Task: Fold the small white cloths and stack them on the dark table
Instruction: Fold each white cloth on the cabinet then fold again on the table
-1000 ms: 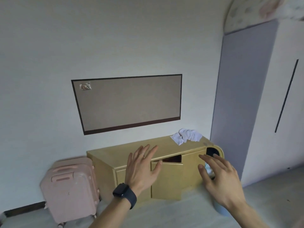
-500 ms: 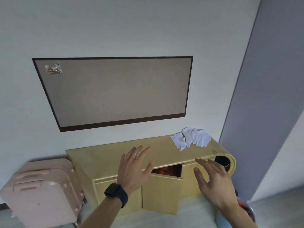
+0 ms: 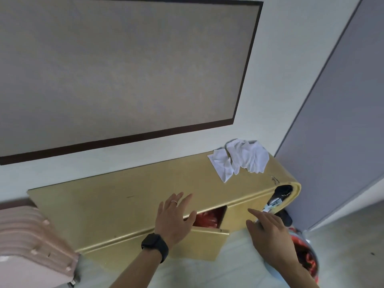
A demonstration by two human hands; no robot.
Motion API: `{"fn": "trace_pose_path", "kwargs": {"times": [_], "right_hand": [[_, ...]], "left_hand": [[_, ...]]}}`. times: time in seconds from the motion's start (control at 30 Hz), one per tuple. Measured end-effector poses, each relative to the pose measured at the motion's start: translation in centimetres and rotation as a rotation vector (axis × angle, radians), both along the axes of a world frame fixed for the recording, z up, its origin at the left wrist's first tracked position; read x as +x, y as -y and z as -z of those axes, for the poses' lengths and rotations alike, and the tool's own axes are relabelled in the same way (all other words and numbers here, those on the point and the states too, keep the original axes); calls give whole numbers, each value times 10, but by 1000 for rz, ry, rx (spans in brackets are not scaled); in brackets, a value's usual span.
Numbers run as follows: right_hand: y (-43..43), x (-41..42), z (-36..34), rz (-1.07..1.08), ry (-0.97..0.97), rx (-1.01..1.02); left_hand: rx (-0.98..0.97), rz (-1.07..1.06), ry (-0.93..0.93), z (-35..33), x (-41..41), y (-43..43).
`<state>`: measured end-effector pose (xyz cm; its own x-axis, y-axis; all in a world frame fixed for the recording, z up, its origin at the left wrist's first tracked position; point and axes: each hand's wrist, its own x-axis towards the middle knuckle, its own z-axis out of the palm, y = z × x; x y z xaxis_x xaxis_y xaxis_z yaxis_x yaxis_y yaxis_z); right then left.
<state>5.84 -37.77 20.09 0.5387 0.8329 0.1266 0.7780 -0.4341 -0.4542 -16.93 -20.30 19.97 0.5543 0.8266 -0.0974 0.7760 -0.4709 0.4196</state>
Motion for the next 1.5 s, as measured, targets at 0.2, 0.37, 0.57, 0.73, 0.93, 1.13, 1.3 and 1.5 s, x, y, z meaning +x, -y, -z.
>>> {"fn": "trace_pose_path", "kwargs": {"times": [0.2,0.37,0.57,0.73,0.93,1.13,1.3,1.5], "right_hand": [[-103,87,53,-39,-65,-264],[-207,170,101,-143,-87,-413],[-330,249,154,-270,-17,-550],[-405,290,200,-421,120,-607],[-440,305,230,-581,345,-785],[-432,298,208,-601,270,-570],[-418,273,151,-675,93,-203],[-409,232,79,-688,33,-36]], "left_hand": [[-98,-45,-94,60,67,-77],[-208,-113,-226,116,133,-140],[-372,-188,-311,182,190,-189],[-390,-225,-347,234,214,-211],[-407,-212,-397,264,217,-210],[-496,-235,-351,242,224,-222],[-422,-179,6,181,265,-245],[-232,-146,162,114,264,-258]]}}
